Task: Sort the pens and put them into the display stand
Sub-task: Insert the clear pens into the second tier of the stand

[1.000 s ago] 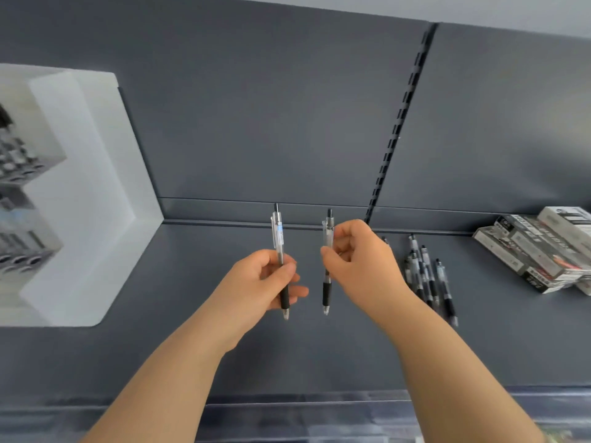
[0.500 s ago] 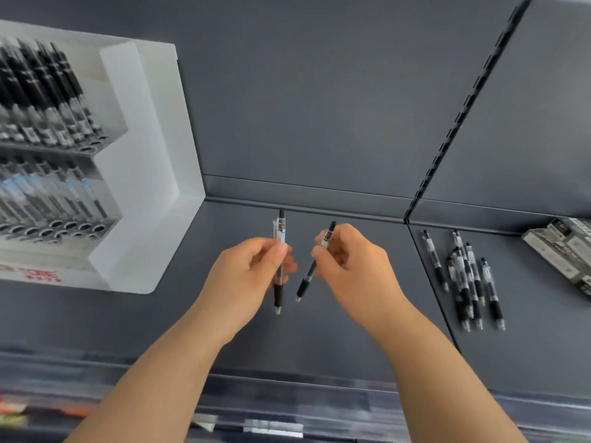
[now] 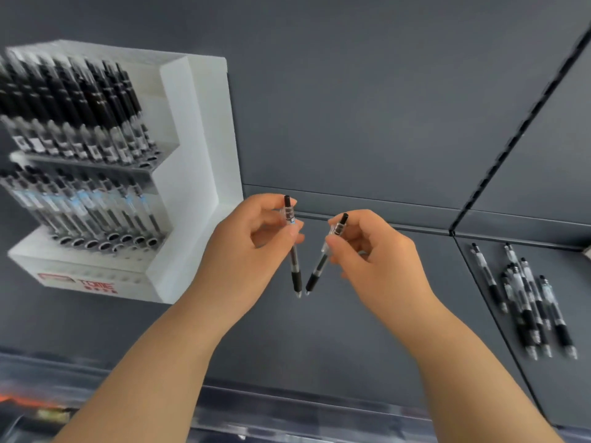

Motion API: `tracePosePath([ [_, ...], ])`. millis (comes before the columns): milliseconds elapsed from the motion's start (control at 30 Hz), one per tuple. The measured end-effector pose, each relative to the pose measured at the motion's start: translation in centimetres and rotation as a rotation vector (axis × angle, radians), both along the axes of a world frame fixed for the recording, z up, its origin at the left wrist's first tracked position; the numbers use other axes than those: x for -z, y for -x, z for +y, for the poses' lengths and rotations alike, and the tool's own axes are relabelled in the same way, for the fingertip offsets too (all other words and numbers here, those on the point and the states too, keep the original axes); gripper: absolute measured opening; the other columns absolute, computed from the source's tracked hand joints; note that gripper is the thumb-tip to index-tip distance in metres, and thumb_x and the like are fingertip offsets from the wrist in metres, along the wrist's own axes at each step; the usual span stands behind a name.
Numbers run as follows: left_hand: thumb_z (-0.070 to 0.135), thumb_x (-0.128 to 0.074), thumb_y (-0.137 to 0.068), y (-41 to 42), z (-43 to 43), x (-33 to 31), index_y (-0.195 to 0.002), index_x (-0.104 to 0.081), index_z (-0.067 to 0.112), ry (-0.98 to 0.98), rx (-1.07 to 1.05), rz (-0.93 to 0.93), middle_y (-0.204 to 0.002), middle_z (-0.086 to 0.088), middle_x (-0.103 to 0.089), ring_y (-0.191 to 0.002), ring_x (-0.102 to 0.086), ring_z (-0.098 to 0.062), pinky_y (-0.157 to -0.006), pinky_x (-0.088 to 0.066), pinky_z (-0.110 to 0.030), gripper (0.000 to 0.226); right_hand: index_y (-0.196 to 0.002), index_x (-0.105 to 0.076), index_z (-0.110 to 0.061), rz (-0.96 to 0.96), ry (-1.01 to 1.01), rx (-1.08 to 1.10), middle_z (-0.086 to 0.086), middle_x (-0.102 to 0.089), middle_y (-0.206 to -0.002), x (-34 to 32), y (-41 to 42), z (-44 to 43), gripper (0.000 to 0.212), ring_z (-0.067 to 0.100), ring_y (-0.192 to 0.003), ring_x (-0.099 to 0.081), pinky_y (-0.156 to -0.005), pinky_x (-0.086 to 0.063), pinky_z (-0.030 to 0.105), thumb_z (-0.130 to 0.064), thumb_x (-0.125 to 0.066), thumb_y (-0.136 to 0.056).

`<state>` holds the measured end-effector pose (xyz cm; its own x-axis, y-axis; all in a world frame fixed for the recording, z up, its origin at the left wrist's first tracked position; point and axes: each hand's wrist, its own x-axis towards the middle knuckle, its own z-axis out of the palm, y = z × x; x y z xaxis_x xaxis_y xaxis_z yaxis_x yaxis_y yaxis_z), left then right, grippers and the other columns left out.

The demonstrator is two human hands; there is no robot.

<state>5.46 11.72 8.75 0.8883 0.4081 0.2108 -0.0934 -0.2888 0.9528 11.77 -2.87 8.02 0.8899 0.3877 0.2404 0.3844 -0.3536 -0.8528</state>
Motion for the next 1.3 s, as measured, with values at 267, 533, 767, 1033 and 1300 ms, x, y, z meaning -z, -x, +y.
tracePosePath([
  [267,0.035,-0.070,-0.074,4.7,13.3,-3.4,-0.084,-0.067,0.039,-0.227,0.003,-0.129,-0.083,0.024,-0.068,-0.074,-0.063,0.005,-0.066,-0.047,-0.008,0.011,-0.092,-0.057,-0.031,-0.103,-0.123,0.029,-0.009,-0.067,-0.079,-3.2,4.3,12.5,0.014,0.003,-0.070,-0.060,-0.060,-0.046,0.012,-0.019,-0.061,-0.088],
  [533,0.028,-0.069,-0.076,7.8,22.8,-5.1,-0.088,-0.066,0.035,-0.375,0.012,-0.223,-0.084,0.021,-0.066,-0.078,-0.064,0.003,-0.068,-0.048,-0.006,0.014,-0.092,-0.062,-0.028,-0.243,-0.078,0.085,-0.015,-0.062,-0.084,-4.5,8.5,21.0,0.009,-0.002,-0.072,-0.056,-0.061,-0.041,0.004,-0.020,-0.063,-0.088],
  [767,0.032,-0.070,-0.074,7.5,26.4,-5.5,-0.086,-0.065,0.035,-0.569,0.042,-0.207,-0.076,0.025,-0.062,-0.083,-0.056,0.015,-0.067,-0.036,0.004,0.013,-0.092,-0.060,-0.030,-0.278,-0.036,0.143,-0.015,-0.062,-0.079,-4.9,8.9,24.1,0.020,-0.003,-0.076,-0.058,-0.065,-0.044,0.005,-0.013,-0.067,-0.085],
  [1033,0.042,-0.063,-0.070,6.2,27.7,-4.4,-0.084,-0.060,0.040,-0.669,0.093,-0.187,-0.078,0.027,-0.056,-0.093,-0.050,0.010,-0.077,-0.031,0.006,0.014,-0.084,-0.056,-0.033,-0.309,0.052,0.158,-0.017,-0.063,-0.077,-4.5,8.6,25.8,0.024,-0.003,-0.081,-0.056,-0.067,-0.043,0.004,-0.013,-0.068,-0.083],
  [1300,0.045,-0.063,-0.072,4.7,28.4,-3.1,-0.084,-0.070,0.025,-0.908,0.059,-0.252,-0.076,0.017,-0.053,-0.079,-0.045,-0.008,-0.074,-0.036,-0.019,0.024,-0.094,-0.067,-0.023,-0.351,0.185,0.177,-0.021,-0.059,-0.076,-3.5,7.8,26.3,0.011,-0.008,-0.085,-0.053,-0.072,-0.041,0.001,-0.018,-0.067,-0.085],
])
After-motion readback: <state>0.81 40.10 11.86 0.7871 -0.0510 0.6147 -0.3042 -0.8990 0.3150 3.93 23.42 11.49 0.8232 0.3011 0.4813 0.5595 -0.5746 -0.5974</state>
